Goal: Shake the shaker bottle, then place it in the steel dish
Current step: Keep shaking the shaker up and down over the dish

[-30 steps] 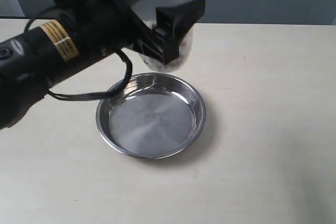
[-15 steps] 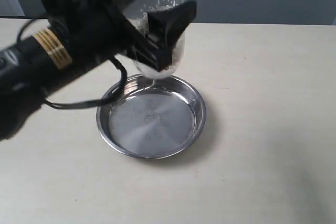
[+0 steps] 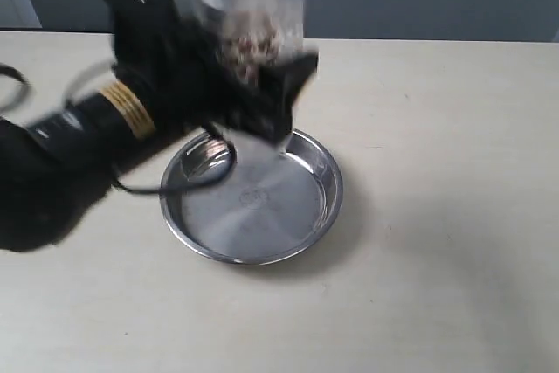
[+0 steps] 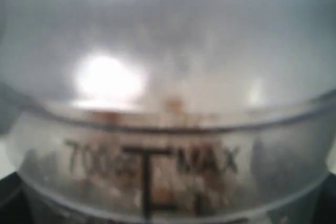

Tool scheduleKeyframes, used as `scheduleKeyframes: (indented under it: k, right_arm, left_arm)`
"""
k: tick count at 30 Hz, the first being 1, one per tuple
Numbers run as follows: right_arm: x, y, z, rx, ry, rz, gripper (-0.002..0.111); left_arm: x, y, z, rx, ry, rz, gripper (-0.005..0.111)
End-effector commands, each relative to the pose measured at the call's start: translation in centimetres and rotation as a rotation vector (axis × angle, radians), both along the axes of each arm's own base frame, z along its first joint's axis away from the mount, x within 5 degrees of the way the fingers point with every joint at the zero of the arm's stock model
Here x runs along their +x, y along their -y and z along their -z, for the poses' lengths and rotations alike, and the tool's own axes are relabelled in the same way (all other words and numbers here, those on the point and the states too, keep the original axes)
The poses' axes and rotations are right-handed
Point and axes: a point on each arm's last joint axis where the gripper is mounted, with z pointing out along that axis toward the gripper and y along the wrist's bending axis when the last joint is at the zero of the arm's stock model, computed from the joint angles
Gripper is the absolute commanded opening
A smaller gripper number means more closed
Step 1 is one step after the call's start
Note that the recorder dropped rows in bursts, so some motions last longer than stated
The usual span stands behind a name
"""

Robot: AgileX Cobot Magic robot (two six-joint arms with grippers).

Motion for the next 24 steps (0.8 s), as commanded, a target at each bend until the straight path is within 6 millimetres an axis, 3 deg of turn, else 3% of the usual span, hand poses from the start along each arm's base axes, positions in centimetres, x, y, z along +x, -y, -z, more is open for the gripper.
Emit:
scheduleKeyframes:
  k: [1, 5, 6, 8, 11, 13, 15, 18, 19, 20, 21, 24]
  right_arm:
    - [0.0, 0.0, -0.1, -0.003, 0.010, 0.004, -0.001]
    - [0.0, 0.0, -0.1, -0.003, 0.010, 0.004, -0.001]
    - [0.0, 0.0, -0.1, -0.003, 0.010, 0.004, -0.001]
    - [0.0, 0.0, -0.1, -0.003, 0.010, 0.004, -0.001]
    - [0.0, 0.0, -0.1, -0.003, 0.010, 0.004, -0.001]
    - [0.0, 0.0, -0.1, -0.003, 0.010, 0.004, -0.001]
    - [0.0, 0.0, -0.1, -0.003, 0.010, 0.004, -0.001]
    - [0.0, 0.0, -0.1, -0.003, 0.010, 0.004, -0.001]
    - [0.0, 0.0, -0.1, -0.003, 0.010, 0.004, -0.001]
    - [0.0, 0.0, -0.1, -0.003, 0.010, 0.004, -0.001]
    - [0.0, 0.0, -0.1, -0.003, 0.010, 0.004, -0.001]
    - [0.0, 0.0, -0.1, -0.003, 0.010, 0.004, -0.001]
  left_arm:
    - [-0.2, 0.5, 2.9, 0.017, -0.097, 0.050, 0.000]
    - [-2.1, -0.3, -6.7, -0.069, 0.174, 0.103, 0.000]
    - [-2.4, -0.6, -7.6, -0.073, 0.200, 0.098, 0.000]
    - [-2.1, -0.8, -6.1, -0.032, 0.152, 0.068, 0.000]
    - [-0.4, -0.7, 0.8, 0.020, -0.070, -0.036, 0.000]
    - [-0.1, -0.3, 2.8, 0.052, -0.098, -0.027, 0.000]
    - [-0.8, 0.3, 0.7, 0.063, 0.008, 0.058, 0.000]
    - [-2.0, -0.4, -6.4, -0.055, 0.206, 0.061, 0.000]
    - [-2.4, -0.9, -7.8, -0.086, 0.226, 0.048, 0.000]
    - [-2.5, -1.1, -8.0, -0.093, 0.212, 0.037, 0.000]
    - [-2.4, -1.0, -6.8, -0.061, 0.167, 0.038, 0.000]
    - [-1.0, -0.4, 0.8, 0.047, -0.060, 0.003, 0.000]
